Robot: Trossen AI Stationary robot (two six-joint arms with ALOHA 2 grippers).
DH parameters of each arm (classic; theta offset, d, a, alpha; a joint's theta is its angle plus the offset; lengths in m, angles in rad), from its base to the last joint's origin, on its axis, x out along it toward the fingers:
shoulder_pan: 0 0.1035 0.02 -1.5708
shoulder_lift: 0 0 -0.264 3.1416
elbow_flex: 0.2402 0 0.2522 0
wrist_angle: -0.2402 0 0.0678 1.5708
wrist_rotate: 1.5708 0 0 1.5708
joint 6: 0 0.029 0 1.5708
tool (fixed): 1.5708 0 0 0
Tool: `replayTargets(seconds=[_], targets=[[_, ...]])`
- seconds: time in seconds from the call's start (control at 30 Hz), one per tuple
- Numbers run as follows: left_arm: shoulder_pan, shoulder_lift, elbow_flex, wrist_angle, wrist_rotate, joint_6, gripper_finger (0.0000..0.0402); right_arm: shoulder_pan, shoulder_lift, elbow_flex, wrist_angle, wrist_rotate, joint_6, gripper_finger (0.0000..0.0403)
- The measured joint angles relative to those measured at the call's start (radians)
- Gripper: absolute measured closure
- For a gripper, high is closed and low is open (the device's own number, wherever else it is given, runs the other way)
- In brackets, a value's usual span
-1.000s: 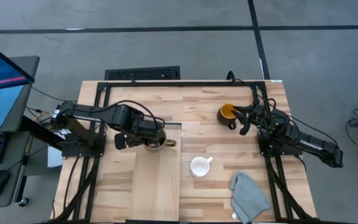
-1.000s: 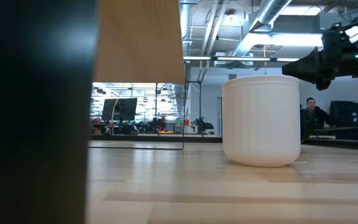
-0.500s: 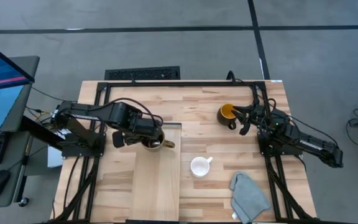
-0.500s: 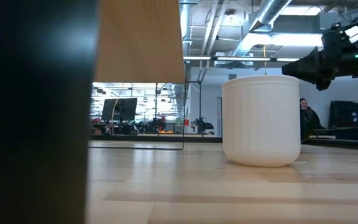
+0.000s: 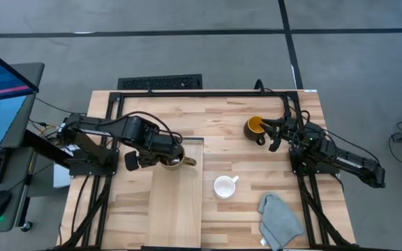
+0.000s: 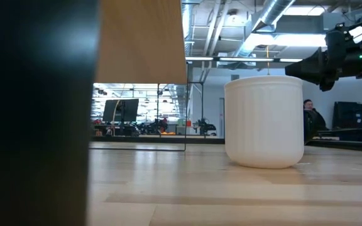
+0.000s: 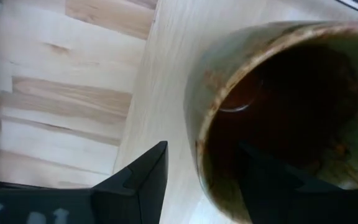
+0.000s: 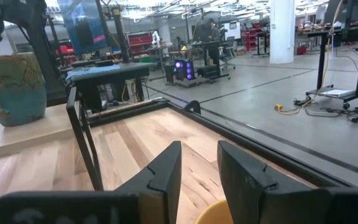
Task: Stack small to large cups/mugs on shelf
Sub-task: Put the brown mug on the shelf
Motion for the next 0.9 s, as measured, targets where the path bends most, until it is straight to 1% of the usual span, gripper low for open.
replayTargets(seconds=[0.23, 0.4, 0.63, 0.73, 0.9], targets=[[-0.021, 0.0, 0.0, 0.068, 0.002, -0.015, 0.0232, 0.0, 0.0, 0.0, 0.0, 0.0, 0.0, 0.0276], [-0.033, 0.006, 0.0, 0.087, 0.006, -0.04, 0.0232, 0.0, 0.0, 0.0, 0.0, 0.0, 0.0, 0.0276], [-0.051, 0.008, -0.001, 0.138, 0.041, -0.086, 0.0232, 0.0, 0.0, 0.0, 0.0, 0.0, 0.0, 0.0276], [-0.052, 0.008, -0.001, 0.133, 0.044, -0.085, 0.0232, 0.0, 0.0, 0.0, 0.0, 0.0, 0.0, 0.0276], [-0.051, 0.008, -0.001, 0.08, 0.041, -0.081, 0.0232, 0.0, 0.0, 0.0, -0.001, 0.0, 0.0, 0.0276]])
